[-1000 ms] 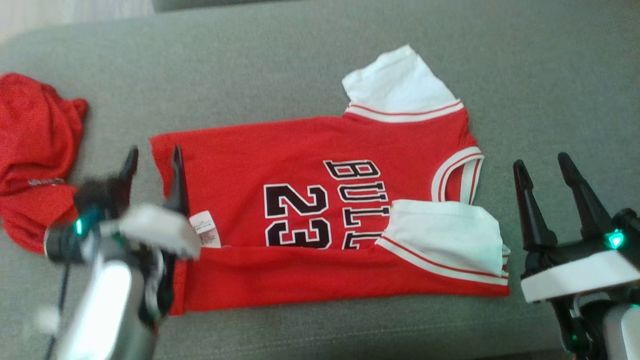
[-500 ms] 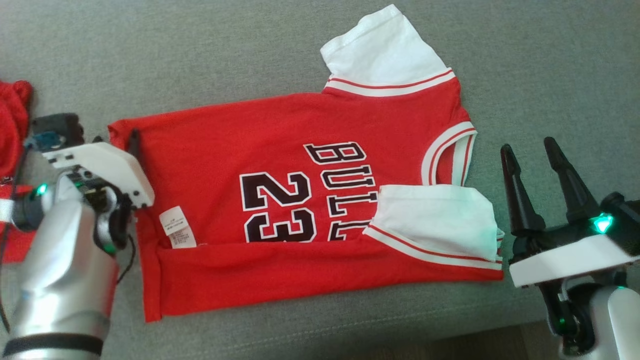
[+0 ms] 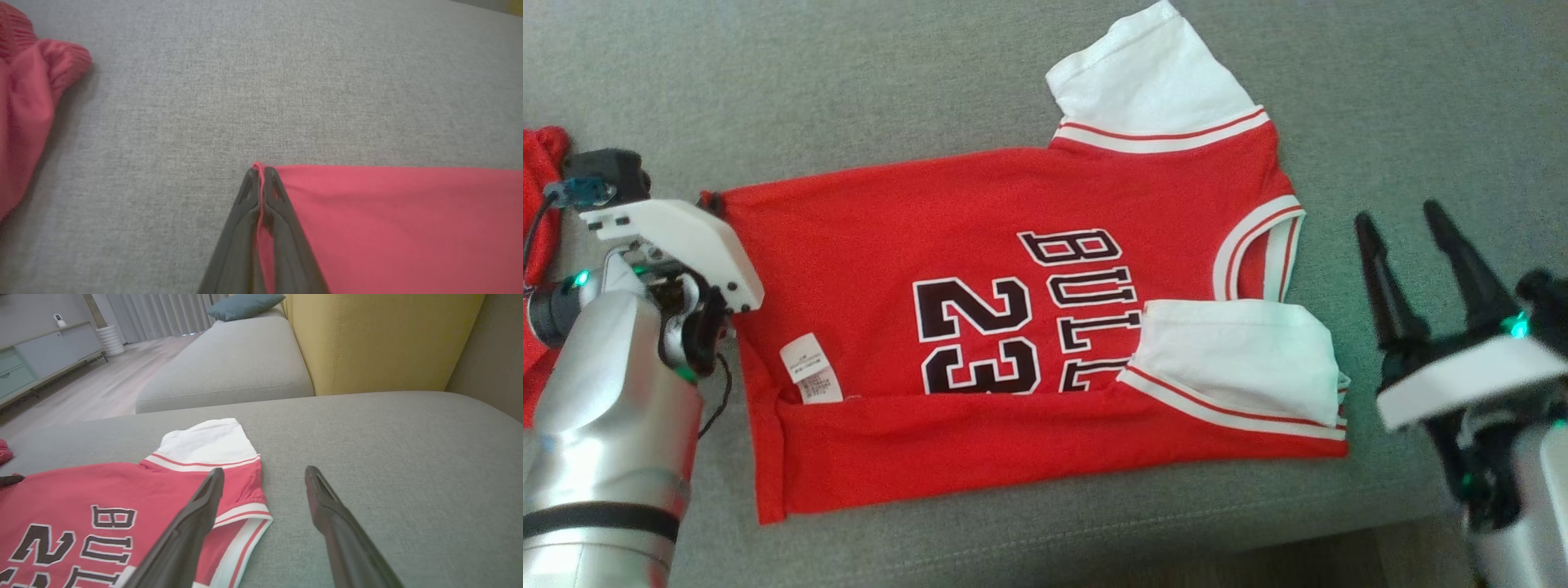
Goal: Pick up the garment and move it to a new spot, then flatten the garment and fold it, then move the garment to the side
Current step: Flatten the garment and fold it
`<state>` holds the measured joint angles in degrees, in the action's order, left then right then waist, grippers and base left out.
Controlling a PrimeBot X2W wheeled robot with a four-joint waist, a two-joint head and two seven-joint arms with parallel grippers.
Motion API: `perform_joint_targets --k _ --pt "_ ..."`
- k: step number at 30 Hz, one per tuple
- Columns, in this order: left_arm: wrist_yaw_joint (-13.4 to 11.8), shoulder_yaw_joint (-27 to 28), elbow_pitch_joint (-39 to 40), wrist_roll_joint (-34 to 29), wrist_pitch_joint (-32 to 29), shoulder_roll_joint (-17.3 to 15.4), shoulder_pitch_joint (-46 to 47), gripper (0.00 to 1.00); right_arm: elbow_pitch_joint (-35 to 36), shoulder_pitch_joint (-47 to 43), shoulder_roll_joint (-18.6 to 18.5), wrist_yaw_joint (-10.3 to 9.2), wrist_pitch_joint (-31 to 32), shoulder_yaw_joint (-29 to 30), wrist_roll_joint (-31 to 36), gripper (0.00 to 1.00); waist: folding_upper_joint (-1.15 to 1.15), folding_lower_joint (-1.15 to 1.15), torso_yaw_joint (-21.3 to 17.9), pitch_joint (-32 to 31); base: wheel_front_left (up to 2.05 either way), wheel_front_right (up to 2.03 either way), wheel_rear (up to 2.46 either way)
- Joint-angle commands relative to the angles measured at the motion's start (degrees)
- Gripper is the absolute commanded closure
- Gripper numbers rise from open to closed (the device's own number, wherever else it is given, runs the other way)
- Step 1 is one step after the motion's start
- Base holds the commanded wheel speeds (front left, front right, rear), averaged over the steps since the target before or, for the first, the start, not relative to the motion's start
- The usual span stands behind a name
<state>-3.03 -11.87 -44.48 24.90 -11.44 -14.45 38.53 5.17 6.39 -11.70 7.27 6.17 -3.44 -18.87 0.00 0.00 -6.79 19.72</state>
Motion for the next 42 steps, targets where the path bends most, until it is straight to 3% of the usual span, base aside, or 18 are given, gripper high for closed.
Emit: perform_joint_targets --k 1,10,20,30,31,33,42 --pt "0.02 0.8 0.47 -0.47 0.48 -2.06 1.67 1.0 -0.58 4.44 -2.83 0.22 1.25 -0.99 -1.69 0.0 0.0 0.0 0.66 0.58 0.0 0.0 0.0" --pt "0.45 -2.0 2.71 -1.74 2.42 1.17 6.32 1.0 -13.81 19.86 -9.51 0.22 4.83 -4.31 -9.84 0.0 0.0 0.0 5.53 5.76 0.0 0.0 0.0" --pt "2.05 -6.09 5.05 -2.9 4.82 6.3 11.25 1.0 -30.52 41.75 -14.78 0.22 10.74 -14.56 -16.13 0.0 0.0 0.0 12.48 11.72 0.0 0.0 0.0" --pt "3.39 -8.23 3.93 -2.54 6.44 8.46 12.67 1.0 -42.74 51.87 -17.38 0.22 15.97 -26.08 -19.89 0.0 0.0 0.0 15.21 13.63 0.0 0.0 0.0" --pt "3.45 -8.27 3.73 -2.44 6.54 8.5 12.74 1.0 -43.51 52.31 -17.5 0.22 16.34 -26.97 -20.41 0.41 0.0 0.0 15.22 13.68 0.0 0.0 0.0" --pt "3.51 -8.24 3.28 -2.2 6.75 8.5 12.79 1.0 -44.62 52.95 -17.72 0.22 16.56 -28.34 -21.67 1.0 0.0 0.0 15.09 13.57 0.0 0.0 0.0" --pt "3.52 -7.58 2.48 -1.34 8.52 6.74 11.31 1.0 -43.19 53.42 -18.77 0.22 2.75 -29.15 -23.05 1.0 0.0 0.0 12.97 8.93 0.0 0.0 0.0"
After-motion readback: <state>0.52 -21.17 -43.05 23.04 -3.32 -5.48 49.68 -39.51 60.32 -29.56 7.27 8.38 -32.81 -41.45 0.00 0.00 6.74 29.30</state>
